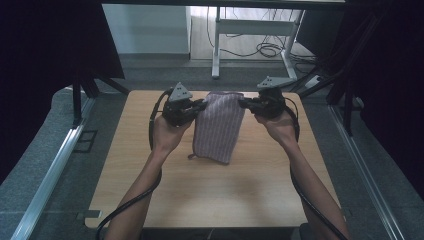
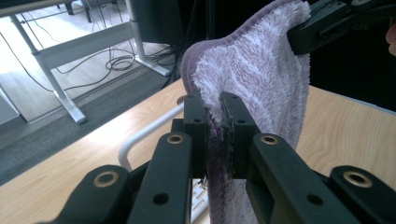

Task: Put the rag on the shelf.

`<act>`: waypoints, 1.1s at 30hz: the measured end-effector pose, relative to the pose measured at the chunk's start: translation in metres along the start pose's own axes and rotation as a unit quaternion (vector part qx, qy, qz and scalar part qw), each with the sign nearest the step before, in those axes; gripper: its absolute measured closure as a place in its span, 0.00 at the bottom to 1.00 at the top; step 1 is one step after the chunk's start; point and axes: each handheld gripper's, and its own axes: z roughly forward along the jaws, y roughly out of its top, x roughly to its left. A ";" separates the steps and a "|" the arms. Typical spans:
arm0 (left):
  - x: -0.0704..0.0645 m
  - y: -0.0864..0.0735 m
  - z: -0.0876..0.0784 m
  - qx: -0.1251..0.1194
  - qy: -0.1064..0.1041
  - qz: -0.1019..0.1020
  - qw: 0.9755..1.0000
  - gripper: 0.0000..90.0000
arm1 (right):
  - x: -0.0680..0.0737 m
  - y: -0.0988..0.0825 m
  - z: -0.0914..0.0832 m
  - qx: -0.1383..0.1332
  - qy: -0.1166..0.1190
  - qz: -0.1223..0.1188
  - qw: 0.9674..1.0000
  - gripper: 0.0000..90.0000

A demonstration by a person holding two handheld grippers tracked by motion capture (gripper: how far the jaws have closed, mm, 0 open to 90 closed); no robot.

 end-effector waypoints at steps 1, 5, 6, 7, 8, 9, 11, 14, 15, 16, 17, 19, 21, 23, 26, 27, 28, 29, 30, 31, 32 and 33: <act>0.002 0.003 -0.001 -0.002 0.001 0.001 1.000 0.91 | 0.000 0.002 0.000 -0.001 -0.001 0.000 1.000 0.94; 0.007 0.012 -0.002 -0.010 0.006 -0.001 1.000 0.91 | -0.003 0.014 -0.002 -0.007 -0.008 -0.004 1.000 0.94; 0.007 0.014 -0.002 -0.011 0.005 -0.003 1.000 0.91 | -0.003 0.016 -0.002 -0.009 -0.010 -0.005 1.000 0.94; 0.009 0.016 -0.003 -0.010 0.007 -0.001 1.000 0.91 | -0.004 0.018 -0.002 -0.010 -0.012 -0.005 1.000 0.94; 0.010 0.018 -0.003 -0.007 0.008 0.004 1.000 0.91 | -0.005 0.021 -0.002 -0.010 -0.014 -0.007 1.000 0.94; 0.011 0.021 -0.003 -0.007 0.010 0.003 1.000 0.91 | -0.006 0.023 -0.001 -0.011 -0.015 -0.007 1.000 0.94; 0.014 0.025 -0.003 -0.007 0.010 0.002 1.000 0.91 | -0.008 0.028 -0.001 -0.012 -0.019 -0.008 1.000 0.94; 0.017 0.031 -0.002 -0.007 0.013 -0.005 1.000 0.91 | -0.010 0.038 -0.001 -0.017 -0.025 -0.008 1.000 0.94; 0.018 0.033 -0.002 -0.007 0.014 -0.005 1.000 0.91 | -0.010 0.038 -0.001 -0.017 -0.025 -0.008 1.000 0.94; 0.020 0.035 -0.002 -0.006 0.014 -0.005 1.000 0.91 | -0.011 0.041 -0.001 -0.017 -0.029 -0.010 0.999 0.94; 0.021 0.037 -0.001 -0.007 0.015 -0.007 1.000 0.91 | -0.011 0.043 -0.001 -0.017 -0.031 -0.012 0.999 0.94; 0.025 0.041 0.000 -0.007 0.017 -0.008 1.000 0.91 | -0.014 0.048 -0.001 -0.018 -0.035 -0.014 0.999 0.94; 0.027 0.044 0.002 -0.009 0.017 -0.010 1.000 0.91 | -0.016 0.052 0.000 -0.019 -0.039 -0.012 0.999 0.94; 0.030 0.048 0.004 -0.011 0.019 -0.012 1.000 0.91 | -0.020 0.058 0.001 -0.022 -0.046 -0.011 0.999 0.94; 0.033 0.054 0.007 -0.011 0.024 -0.011 1.000 0.91 | -0.023 0.062 0.002 -0.023 -0.053 -0.013 0.998 0.94; 0.035 0.056 0.009 -0.010 0.025 -0.011 1.000 0.91 | -0.024 0.064 0.003 -0.023 -0.055 -0.012 0.998 0.94; 0.036 0.058 0.010 -0.010 0.027 -0.011 1.000 0.91 | -0.026 0.065 0.003 -0.024 -0.057 -0.013 0.998 0.94; 0.037 0.059 0.011 -0.012 0.027 -0.013 0.999 0.91 | -0.027 0.067 0.004 -0.024 -0.060 -0.013 0.998 0.94; 0.038 0.061 0.012 -0.010 0.028 -0.014 0.999 0.91 | -0.028 0.069 0.004 -0.024 -0.062 -0.013 0.998 0.94; 0.040 0.063 0.014 -0.010 0.029 -0.013 0.999 0.91 | -0.029 0.071 0.005 -0.024 -0.065 -0.014 0.997 0.94; 0.042 0.064 0.015 -0.009 0.031 -0.014 0.999 0.91 | -0.031 0.073 0.006 -0.024 -0.067 -0.014 0.997 0.94; 0.044 0.066 0.017 -0.007 0.033 -0.015 0.999 0.91 | -0.032 0.075 0.006 -0.025 -0.068 -0.014 0.997 0.94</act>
